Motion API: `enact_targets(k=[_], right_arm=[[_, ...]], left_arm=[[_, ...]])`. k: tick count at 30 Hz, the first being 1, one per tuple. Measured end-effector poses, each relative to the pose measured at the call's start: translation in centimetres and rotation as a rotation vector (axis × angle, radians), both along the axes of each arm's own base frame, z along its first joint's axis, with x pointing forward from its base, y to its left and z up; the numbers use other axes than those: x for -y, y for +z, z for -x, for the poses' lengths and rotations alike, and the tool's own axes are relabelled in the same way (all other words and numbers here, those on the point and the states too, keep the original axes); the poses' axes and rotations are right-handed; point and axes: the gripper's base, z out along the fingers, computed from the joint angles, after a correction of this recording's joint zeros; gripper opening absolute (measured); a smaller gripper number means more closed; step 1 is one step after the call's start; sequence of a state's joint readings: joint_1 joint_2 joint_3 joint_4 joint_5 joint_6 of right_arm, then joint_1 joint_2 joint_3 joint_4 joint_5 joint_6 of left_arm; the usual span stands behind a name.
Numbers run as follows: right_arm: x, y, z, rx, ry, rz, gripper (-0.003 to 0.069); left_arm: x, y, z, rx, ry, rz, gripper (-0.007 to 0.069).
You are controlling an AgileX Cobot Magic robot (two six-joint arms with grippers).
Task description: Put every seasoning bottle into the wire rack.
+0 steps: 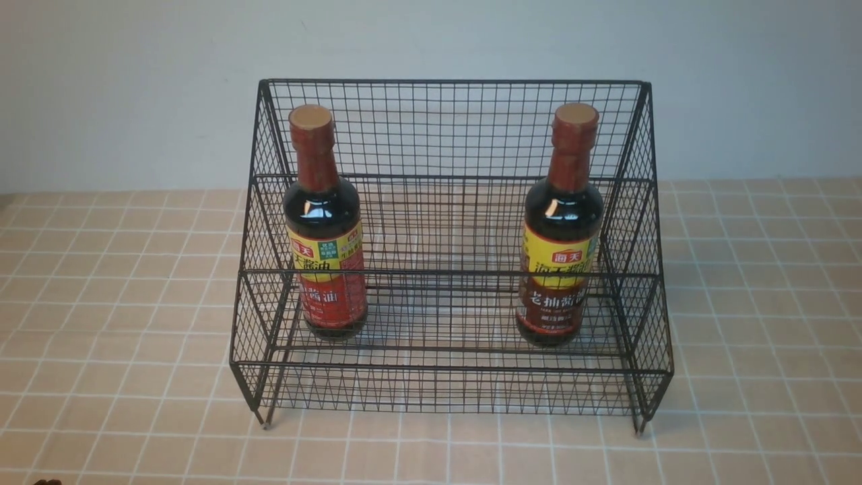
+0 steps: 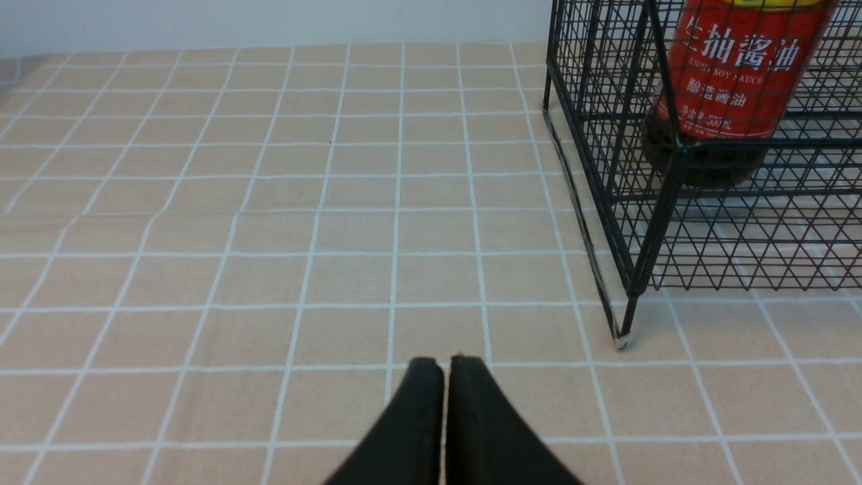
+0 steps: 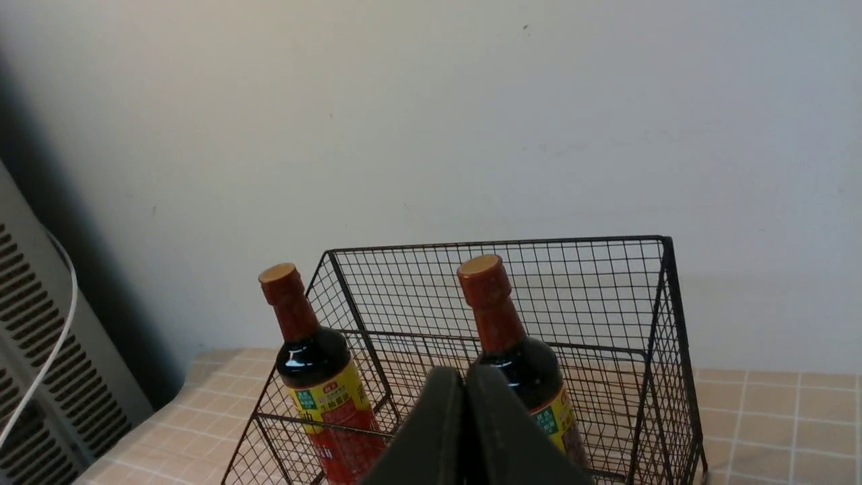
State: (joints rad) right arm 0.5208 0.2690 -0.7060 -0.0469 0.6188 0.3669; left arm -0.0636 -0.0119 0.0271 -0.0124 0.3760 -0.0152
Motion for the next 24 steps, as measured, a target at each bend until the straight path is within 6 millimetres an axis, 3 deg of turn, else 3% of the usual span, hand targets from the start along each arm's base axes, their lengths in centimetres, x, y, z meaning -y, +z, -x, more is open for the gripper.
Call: enact_targets(k=[9, 14, 18, 23, 24], right_arm=[[-0.4, -1.6, -0.7, 0.096, 0.0, 0.124, -0.0013], [-0.1, -3.9, -0.9, 0.189, -0.097, 0.182, -0.0013], [0.4, -8.5, -1.7, 0.123, -0.259, 0.231, -0.0013], [1.2, -15.8, -2.3, -0.03, -0.407, 0.282, -0.0013], [1.2, -15.8, -2.3, -0.03, -0.407, 0.282, -0.0013]], left_arm=[[0.0, 0.0, 0.0, 0.0, 0.0, 0.0, -0.0007], [0.0, 0.0, 0.0, 0.0, 0.0, 0.0, -0.0007], [0.0, 0.0, 0.0, 0.0, 0.0, 0.0, -0.0007], [0.0, 0.0, 0.0, 0.0, 0.0, 0.0, -0.0007], [0.0, 0.0, 0.0, 0.0, 0.0, 0.0, -0.0007]])
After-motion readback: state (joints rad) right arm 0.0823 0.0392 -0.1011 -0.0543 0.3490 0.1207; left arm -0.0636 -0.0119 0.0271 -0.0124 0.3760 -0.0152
